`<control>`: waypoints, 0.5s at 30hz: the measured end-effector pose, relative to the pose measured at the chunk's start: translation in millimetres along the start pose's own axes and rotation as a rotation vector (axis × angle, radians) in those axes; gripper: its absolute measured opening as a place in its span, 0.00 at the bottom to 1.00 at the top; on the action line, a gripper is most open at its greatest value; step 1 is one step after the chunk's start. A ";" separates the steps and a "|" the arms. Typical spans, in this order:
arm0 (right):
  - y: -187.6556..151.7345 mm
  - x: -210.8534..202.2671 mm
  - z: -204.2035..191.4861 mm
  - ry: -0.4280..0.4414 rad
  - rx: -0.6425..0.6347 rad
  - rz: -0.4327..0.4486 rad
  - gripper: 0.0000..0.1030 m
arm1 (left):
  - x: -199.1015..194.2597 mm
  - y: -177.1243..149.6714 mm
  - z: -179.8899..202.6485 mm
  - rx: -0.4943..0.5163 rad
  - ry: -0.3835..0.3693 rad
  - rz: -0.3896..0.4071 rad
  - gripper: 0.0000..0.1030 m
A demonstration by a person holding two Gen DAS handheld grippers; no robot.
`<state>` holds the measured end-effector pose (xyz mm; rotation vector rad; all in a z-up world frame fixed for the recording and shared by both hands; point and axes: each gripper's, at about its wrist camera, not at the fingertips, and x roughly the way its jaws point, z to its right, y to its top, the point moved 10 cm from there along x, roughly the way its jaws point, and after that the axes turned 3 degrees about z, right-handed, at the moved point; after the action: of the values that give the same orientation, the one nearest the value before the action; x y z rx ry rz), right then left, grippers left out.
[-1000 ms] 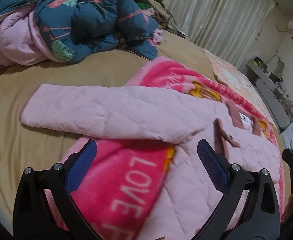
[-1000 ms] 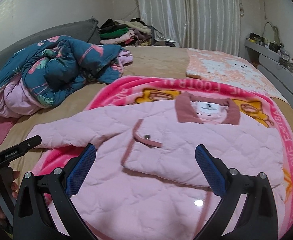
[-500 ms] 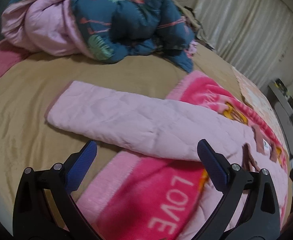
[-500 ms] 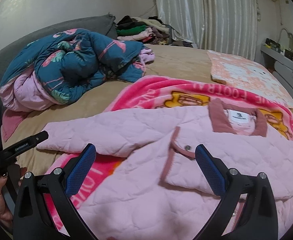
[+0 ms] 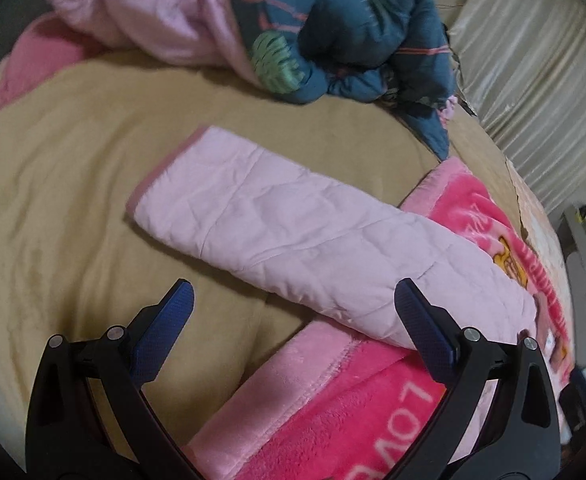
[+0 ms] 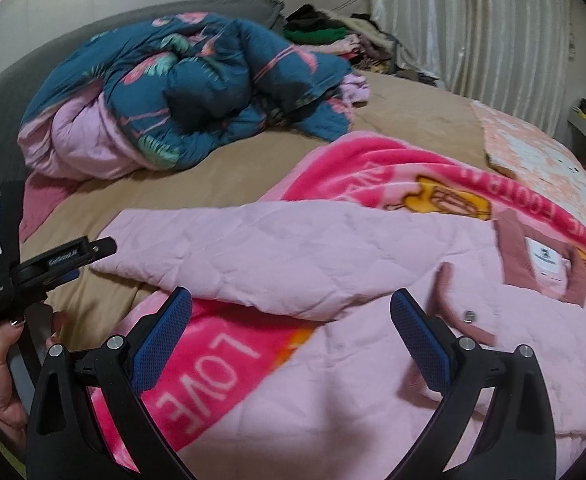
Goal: Fold large clothes
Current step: 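Close the left gripper on the other sleeve's cuff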
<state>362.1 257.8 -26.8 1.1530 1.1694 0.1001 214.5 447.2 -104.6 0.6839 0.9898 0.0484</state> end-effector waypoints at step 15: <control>-28.3 30.5 -32.8 0.037 -0.084 -0.088 0.96 | 61.2 -9.8 -21.3 -0.138 -0.011 -0.100 0.91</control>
<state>337.7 284.1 -65.8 1.0284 1.2351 0.1029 229.9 470.9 -163.8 0.5073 0.9994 0.0245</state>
